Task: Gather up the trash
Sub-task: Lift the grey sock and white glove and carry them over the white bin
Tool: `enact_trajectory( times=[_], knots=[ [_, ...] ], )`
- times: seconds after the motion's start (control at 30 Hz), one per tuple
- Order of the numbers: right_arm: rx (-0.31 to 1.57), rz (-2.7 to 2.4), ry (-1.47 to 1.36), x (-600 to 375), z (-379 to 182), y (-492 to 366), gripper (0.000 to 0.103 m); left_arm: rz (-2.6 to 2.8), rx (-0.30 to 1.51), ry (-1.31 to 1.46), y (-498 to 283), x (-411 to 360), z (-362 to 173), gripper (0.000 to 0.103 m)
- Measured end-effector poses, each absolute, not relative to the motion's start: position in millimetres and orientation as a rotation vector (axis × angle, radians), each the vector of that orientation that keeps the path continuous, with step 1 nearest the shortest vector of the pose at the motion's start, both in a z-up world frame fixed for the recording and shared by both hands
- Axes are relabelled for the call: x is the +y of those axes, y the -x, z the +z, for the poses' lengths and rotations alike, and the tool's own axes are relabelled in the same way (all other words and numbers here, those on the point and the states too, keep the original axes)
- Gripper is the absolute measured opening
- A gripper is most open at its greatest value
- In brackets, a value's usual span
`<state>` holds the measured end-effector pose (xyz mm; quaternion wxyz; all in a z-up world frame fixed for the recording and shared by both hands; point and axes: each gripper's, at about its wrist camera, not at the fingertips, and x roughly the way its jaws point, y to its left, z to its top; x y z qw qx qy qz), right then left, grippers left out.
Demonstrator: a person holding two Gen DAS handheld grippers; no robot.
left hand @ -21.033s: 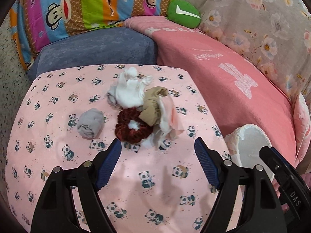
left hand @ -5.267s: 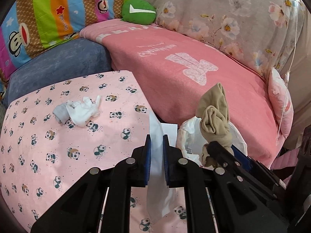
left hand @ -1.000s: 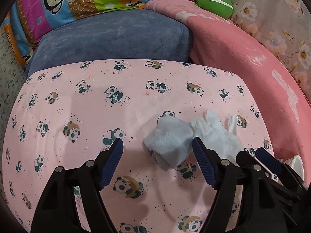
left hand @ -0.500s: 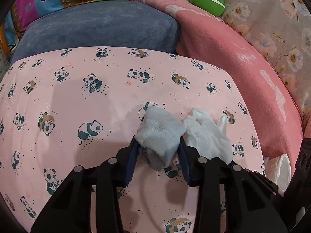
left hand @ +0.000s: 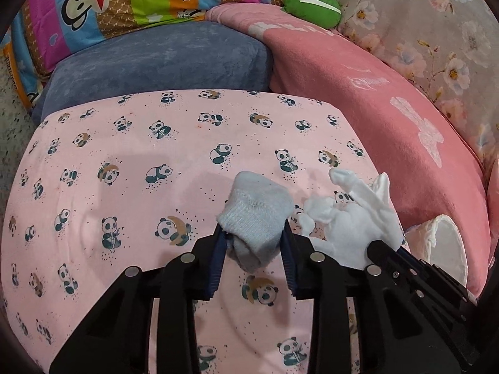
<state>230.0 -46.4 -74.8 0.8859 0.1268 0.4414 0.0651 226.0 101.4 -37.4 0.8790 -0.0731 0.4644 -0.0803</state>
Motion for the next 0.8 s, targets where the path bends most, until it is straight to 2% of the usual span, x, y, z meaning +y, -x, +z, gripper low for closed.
enact_trajectory(
  times=[0.33, 0.8],
  knots=[
    [0.841, 0.124, -0.300, -71.8, -33.5, -169.8, 0.015, -0.180, 0.916, 0.113, -170.5, 79.6, -2.0, 0.031],
    [0.774, 0.111, -0.304, -92.1, 1.5, -107.1, 0.016, -0.213, 0.906, 0.090, -121.3, 55.2, 9.3, 0.031]
  ],
)
